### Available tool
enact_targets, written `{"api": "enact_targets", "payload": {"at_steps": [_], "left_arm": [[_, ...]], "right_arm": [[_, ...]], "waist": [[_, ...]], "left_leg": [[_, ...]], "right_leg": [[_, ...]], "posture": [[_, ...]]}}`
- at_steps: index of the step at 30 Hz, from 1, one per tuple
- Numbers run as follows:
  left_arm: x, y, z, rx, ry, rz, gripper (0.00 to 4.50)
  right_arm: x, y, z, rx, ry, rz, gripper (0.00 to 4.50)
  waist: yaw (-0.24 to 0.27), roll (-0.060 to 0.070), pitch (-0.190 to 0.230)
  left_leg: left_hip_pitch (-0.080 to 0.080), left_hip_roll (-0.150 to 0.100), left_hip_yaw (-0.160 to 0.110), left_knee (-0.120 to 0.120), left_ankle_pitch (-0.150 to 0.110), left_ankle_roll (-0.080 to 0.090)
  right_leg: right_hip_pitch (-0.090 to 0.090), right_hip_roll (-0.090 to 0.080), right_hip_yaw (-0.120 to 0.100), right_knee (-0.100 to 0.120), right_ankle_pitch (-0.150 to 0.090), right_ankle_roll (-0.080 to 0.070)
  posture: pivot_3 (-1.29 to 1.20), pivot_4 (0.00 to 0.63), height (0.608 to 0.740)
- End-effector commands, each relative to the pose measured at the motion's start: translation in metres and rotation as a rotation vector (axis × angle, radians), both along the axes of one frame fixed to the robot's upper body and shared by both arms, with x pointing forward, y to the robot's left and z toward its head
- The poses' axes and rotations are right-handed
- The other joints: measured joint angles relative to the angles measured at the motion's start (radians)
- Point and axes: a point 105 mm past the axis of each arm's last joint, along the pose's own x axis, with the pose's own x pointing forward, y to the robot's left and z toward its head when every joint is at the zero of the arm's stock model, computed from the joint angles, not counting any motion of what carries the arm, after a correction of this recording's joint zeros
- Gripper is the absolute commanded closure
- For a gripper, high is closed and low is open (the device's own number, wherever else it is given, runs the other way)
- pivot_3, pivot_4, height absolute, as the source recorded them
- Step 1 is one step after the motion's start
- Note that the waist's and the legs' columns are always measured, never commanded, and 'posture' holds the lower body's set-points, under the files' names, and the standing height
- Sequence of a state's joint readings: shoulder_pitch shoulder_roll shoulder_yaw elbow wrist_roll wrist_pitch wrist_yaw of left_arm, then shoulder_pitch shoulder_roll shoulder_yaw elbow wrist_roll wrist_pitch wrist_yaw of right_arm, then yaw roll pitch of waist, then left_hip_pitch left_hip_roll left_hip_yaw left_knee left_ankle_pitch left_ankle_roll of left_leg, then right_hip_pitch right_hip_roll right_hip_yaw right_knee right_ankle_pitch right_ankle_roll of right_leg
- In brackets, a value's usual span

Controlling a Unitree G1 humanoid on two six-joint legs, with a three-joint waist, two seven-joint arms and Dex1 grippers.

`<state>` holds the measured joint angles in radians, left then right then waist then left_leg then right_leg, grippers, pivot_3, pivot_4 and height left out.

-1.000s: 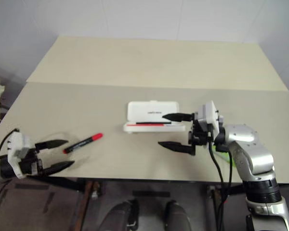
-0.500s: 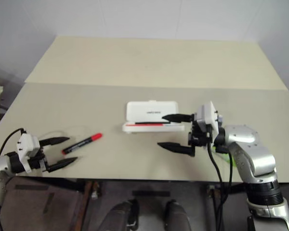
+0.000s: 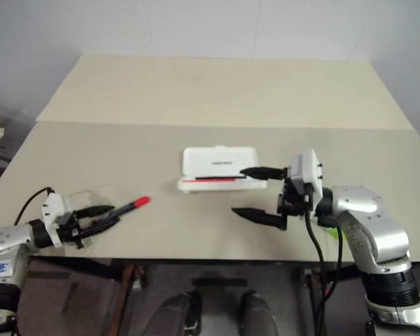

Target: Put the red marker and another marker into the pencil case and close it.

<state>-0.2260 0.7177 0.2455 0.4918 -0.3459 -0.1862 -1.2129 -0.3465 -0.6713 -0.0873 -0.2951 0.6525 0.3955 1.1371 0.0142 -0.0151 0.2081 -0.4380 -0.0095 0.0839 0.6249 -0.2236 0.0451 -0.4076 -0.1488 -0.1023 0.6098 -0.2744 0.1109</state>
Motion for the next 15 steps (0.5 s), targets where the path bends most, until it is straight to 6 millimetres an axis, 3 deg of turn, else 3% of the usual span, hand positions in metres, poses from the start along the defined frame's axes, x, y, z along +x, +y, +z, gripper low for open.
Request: {"api": "enact_targets", "payload": {"at_steps": [1, 7, 15], "left_arm": [[-0.001, -0.003, -0.007, 0.013, 0.013, -0.008, 3.92], [0.004, -0.011, 0.003, -0.011, -0.039, -0.008, 3.91], [0.016, -0.028, 0.069, -0.112, -0.186, -0.044, 3.91]], "right_arm": [[-0.007, 0.0, 0.01, 0.01, -0.042, 0.011, 0.0], [-0.005, 0.001, 0.008, 0.013, -0.038, 0.01, 0.0], [-0.005, 0.003, 0.006, 0.011, -0.033, 0.013, 0.0]], "waist": [[0.001, 0.0, 0.0], [0.008, 0.0, 0.0], [0.009, -0.001, 0.0]], "left_leg": [[0.0, 0.0, 0.0, 0.0, 0.0, 0.0], [0.0, 0.0, 0.0, 0.0, 0.0, 0.0], [-0.001, 0.001, 0.0, 0.002, 0.0, 0.0]], "right_leg": [[0.0, 0.0, 0.0, 0.0, 0.0, 0.0], [0.0, 0.0, 0.001, 0.0, 0.001, 0.0], [0.0, 0.001, 0.001, -0.002, 0.002, 0.0]], "posture": [[0.0, 0.15, 0.74], [0.0, 0.15, 0.74], [0.0, 0.15, 0.74]]}}
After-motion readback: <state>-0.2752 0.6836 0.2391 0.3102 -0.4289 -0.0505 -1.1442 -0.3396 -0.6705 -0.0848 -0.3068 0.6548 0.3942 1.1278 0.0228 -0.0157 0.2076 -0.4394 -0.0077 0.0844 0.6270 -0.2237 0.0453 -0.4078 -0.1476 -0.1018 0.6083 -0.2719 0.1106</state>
